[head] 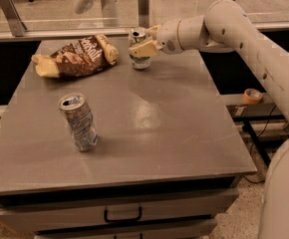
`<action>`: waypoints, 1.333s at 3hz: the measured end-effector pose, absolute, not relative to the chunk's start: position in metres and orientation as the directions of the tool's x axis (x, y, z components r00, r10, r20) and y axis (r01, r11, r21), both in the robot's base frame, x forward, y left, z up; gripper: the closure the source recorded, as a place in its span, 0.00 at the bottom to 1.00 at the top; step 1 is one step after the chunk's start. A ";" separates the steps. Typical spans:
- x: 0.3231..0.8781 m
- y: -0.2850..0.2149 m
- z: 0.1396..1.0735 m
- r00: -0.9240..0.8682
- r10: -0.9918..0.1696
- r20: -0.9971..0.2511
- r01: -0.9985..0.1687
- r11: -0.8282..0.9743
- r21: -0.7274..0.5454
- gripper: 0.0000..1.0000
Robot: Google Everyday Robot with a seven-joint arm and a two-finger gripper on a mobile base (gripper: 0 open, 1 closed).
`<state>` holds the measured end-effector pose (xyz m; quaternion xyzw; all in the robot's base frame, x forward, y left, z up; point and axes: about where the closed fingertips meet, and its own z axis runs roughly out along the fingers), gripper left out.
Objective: Move 7up can near redbull can
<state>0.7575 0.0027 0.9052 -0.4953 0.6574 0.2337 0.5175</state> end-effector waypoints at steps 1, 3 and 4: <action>0.722 0.021 0.923 0.048 -0.362 -0.931 -0.921 0.344 -0.181 1.00; 0.650 0.062 0.936 0.050 -0.290 -0.956 -0.967 0.227 -0.119 1.00; 0.630 0.065 0.927 0.017 -0.282 -0.959 -0.971 0.223 -0.082 1.00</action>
Offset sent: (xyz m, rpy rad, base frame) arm -0.1915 0.0866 0.0486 0.1930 0.0990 0.3401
